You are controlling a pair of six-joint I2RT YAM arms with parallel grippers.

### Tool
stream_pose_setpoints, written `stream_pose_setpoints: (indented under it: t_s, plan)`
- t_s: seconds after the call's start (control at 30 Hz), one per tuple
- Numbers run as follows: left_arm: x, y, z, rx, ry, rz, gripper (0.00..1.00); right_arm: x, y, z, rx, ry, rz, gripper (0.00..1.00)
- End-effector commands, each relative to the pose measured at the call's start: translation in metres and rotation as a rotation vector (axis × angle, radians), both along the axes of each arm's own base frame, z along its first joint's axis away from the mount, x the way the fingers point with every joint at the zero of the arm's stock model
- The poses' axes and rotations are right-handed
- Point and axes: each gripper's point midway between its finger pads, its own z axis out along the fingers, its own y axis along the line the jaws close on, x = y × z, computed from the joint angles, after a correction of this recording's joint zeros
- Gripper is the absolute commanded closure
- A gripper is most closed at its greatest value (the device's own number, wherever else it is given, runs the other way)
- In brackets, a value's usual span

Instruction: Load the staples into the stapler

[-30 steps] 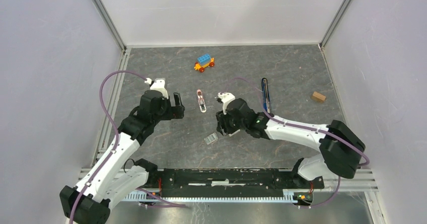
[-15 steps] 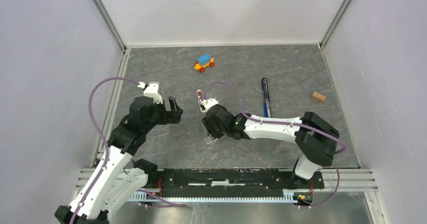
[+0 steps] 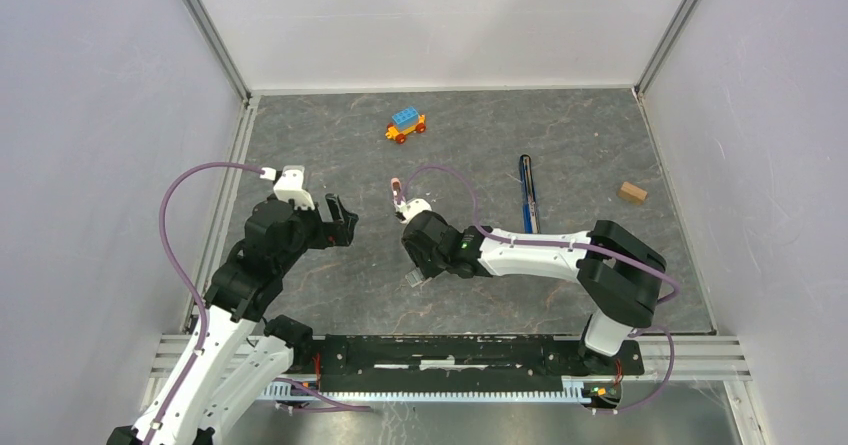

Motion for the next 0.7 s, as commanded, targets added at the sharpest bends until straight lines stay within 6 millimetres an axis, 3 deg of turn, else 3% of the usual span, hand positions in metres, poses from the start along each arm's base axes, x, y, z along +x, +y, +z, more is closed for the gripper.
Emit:
stream_pose_setpoints:
  t_s: [0.0,0.67]
  plan:
    - [0.004,0.005,0.005,0.053,-0.044,-0.009,0.00,0.005,0.012,0.006,0.027,-0.015,-0.015,0.62]
    - [0.004,0.004,0.003,0.056,-0.039,-0.013,0.00,0.005,0.013,-0.006,-0.008,0.005,-0.015,0.64]
